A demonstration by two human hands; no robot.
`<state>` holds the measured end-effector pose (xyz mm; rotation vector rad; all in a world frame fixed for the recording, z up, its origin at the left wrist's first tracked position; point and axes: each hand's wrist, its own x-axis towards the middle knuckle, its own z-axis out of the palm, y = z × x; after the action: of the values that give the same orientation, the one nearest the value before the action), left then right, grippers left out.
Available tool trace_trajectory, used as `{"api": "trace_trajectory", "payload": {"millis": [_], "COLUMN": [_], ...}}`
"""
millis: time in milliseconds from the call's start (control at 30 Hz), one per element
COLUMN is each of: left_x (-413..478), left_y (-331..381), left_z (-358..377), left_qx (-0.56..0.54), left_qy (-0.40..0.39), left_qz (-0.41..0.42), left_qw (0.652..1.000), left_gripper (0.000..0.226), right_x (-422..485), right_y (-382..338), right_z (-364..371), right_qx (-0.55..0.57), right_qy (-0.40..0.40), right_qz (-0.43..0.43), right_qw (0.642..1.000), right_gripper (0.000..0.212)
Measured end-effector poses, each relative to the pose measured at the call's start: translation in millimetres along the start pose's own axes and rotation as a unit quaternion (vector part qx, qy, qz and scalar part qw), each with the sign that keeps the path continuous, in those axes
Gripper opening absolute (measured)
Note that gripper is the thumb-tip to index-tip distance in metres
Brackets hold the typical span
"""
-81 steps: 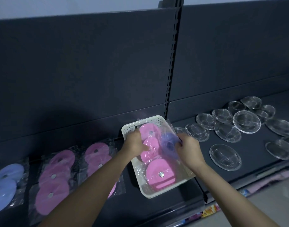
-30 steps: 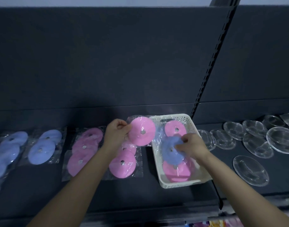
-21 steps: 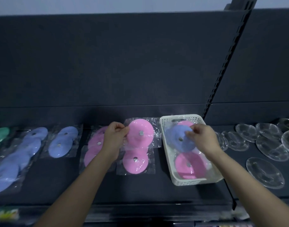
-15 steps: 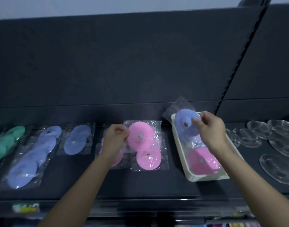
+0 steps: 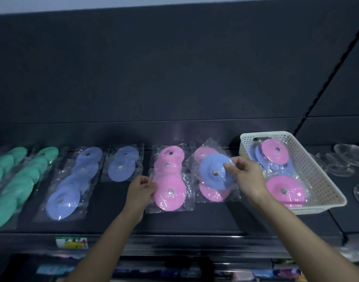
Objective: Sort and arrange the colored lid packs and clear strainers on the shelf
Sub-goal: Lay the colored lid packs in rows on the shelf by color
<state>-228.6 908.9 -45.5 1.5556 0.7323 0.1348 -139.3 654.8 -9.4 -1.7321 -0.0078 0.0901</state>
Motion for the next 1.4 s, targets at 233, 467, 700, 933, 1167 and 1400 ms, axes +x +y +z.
{"api": "trace_trajectory", "payload": {"millis": [233,467,700,933,1167,1400], "left_x": [1.2,10.1,4.8,7.7,29.4,60.2], "left_y": [-22.2,-23.4,-2.6,15.1,-1.6,-11.4], "left_z": [-3.7,-4.9,-4.4,-30.9,-79.6,-113.7], "left_qx": [0.125,0.249,0.190,-0.022,-0.079,-0.040], "left_qy": [0.028,0.039,0.010,-0.133,0.005,0.100], "left_qz": [0.042,0.104,0.181,0.036,-0.012,-0.022], "left_qw": [0.991,0.962,0.965,0.990,0.997,0.994], "left_gripper": [0.018,0.023,0.021,0.016,0.017,0.032], "right_x": [-8.4,-8.6,-9.5,-21.1,-28.1,-26.4], "right_y": [10.8,14.6,3.5,-14.9,-14.6,-7.9], "right_z": [18.4,24.1,45.1,106.5,159.7,219.9], "right_qx": [0.004,-0.033,-0.031,-0.047,-0.227,-0.321], "right_qy": [-0.009,-0.014,-0.070,-0.190,-0.206,-0.241], "right_qz": [0.034,0.023,0.031,0.039,-0.081,-0.143], "right_qw": [0.999,0.999,0.997,0.980,0.948,0.905], "right_gripper": [0.020,0.012,0.009,0.004,0.029,0.012]}}
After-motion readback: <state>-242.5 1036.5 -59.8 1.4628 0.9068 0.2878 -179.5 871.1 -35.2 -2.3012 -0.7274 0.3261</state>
